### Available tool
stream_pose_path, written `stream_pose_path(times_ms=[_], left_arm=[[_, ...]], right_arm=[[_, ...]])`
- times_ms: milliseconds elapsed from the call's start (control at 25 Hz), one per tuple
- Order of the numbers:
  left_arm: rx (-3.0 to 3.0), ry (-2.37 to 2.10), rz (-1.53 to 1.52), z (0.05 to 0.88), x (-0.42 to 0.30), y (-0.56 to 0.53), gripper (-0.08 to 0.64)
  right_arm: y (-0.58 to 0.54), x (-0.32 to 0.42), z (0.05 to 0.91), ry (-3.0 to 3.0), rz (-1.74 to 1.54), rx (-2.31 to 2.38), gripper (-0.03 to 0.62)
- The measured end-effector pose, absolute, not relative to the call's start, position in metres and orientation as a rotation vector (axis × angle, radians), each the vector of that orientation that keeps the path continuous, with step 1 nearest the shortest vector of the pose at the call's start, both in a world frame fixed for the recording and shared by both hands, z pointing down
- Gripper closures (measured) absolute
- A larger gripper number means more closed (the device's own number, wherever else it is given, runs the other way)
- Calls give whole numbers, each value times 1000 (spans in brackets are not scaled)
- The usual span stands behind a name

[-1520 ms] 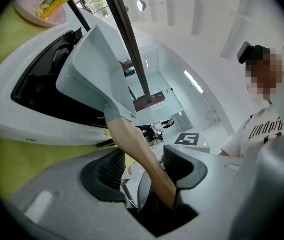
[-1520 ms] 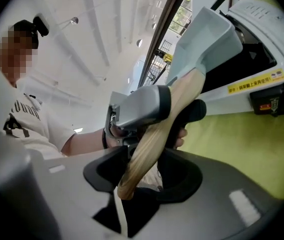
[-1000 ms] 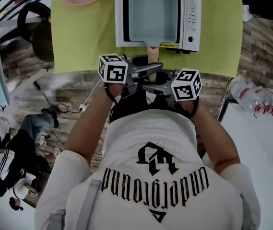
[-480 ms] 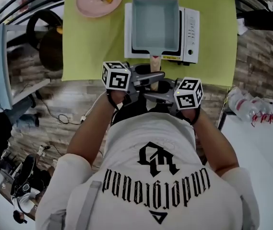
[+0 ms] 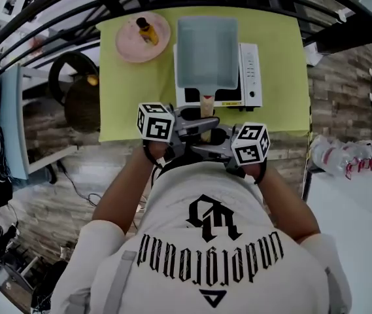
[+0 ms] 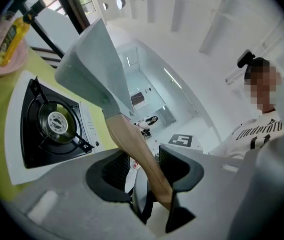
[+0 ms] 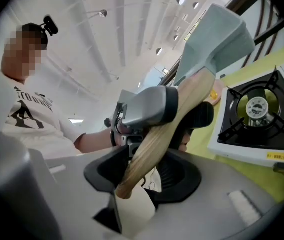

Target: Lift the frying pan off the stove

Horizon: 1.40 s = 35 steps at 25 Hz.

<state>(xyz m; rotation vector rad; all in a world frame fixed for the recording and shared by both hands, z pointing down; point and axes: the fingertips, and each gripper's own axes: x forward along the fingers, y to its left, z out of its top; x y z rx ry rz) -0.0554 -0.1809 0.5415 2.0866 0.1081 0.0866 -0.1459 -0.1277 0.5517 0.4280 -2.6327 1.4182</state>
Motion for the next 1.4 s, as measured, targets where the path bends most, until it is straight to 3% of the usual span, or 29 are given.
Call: stream_pose_path(times_ms=[640, 1400], left_arm=[[2164, 163, 71, 507, -52, -156, 364], [2145, -8, 19, 499, -13, 14, 365]], right_arm=[[-107, -145, 524, -2693, 1287, 498, 415], [76, -100, 513, -2717, 1255, 265, 407]])
